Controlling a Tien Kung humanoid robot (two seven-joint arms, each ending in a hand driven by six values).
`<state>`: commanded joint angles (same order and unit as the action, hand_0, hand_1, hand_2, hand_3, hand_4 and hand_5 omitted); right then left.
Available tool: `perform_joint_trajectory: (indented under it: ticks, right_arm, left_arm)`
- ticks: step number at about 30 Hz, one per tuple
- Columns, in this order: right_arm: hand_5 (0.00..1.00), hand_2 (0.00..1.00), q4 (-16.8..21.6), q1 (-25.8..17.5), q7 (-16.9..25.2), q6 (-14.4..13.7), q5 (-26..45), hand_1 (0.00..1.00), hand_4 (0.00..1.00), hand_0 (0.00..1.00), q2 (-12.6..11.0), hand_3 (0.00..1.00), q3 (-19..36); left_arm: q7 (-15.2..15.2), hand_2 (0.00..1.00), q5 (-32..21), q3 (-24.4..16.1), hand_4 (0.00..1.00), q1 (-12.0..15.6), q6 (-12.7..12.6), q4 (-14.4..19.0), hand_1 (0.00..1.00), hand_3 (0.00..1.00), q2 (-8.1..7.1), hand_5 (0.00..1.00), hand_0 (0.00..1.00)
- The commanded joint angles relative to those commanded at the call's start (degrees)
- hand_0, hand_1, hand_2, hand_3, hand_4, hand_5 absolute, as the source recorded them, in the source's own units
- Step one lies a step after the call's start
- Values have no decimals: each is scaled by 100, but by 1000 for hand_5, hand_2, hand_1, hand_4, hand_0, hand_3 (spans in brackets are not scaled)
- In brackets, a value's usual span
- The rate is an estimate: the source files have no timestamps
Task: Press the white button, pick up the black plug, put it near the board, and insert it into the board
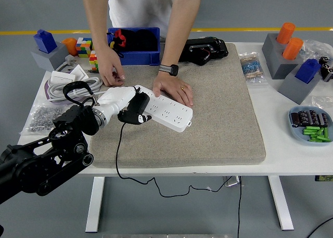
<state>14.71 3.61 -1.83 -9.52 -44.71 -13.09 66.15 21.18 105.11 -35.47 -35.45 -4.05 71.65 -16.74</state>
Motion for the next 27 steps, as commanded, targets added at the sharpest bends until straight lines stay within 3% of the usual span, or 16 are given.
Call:
perform_joint_trajectory:
  ticks: [16,23,27]
  right_arm:
    - [311,493,0,15,4,-1,21,491,630,587,-19,524,-31]
    - [312,493,-5,7,2,-1,29,492,629,587,-20,523,-60]
    - [311,494,-2,9,5,-4,23,492,630,587,-30,523,-73]
  left_arm:
    - [-82,764,-89,55,837,-191,-1,-415,820,762,252,442,759]
    - [-138,762,-118,35,838,-179,-41,-402,818,762,266,444,755]
    - [-355,761,-153,-195,837,-65,-257,-221,819,762,227,440,755]
